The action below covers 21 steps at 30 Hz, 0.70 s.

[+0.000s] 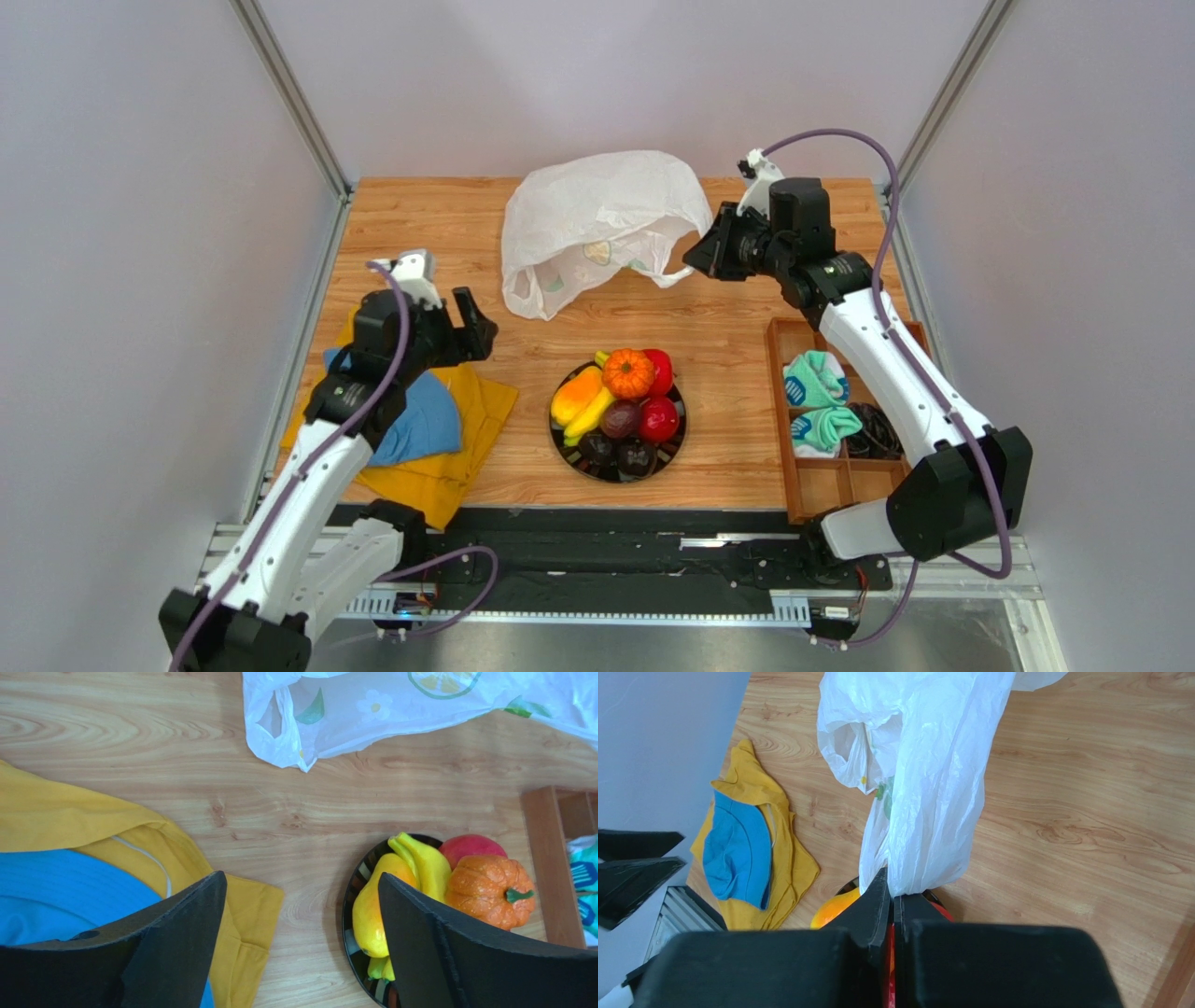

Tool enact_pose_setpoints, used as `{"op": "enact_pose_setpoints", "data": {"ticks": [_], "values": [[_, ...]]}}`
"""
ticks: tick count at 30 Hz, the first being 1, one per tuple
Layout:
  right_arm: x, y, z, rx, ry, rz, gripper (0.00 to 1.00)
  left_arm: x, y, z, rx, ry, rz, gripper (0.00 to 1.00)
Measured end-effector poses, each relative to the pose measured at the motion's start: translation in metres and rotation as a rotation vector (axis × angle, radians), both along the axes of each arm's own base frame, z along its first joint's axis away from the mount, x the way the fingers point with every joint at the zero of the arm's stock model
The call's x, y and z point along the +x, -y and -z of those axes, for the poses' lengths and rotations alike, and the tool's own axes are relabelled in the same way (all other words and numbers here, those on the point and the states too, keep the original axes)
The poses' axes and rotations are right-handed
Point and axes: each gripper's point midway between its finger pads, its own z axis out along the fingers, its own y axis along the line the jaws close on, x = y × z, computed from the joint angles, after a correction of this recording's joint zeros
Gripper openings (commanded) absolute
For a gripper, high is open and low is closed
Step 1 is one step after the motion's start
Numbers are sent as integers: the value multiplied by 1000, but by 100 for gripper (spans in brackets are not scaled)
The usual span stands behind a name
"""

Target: Place the fruits into the plastic bag

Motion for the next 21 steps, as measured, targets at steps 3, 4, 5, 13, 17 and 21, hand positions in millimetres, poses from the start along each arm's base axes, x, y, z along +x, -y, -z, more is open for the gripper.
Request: {"op": "enact_pose_setpoints", "data": {"ticks": [3,4,5,13,17,21], "values": [[-14,-2,1,13,-12,-21,0,14,17,20,51,-56,18,79],[-19,-4,1,21,-17,-30,0,20,23,29,73,-76,23,78],[-23,-5,1,27,-21,-36,0,25,27,35,86,-90,22,77],[-57,-22,-13,100,-28,-131,0,63,47,78,191,-152,5,74],[-69,-28,-21,114,-16,-171,0,85,51,93,232,-147,-8,66],[-79,-28,-23,126,-14,-187,0,111,60,103,261,-148,-5,59]]}}
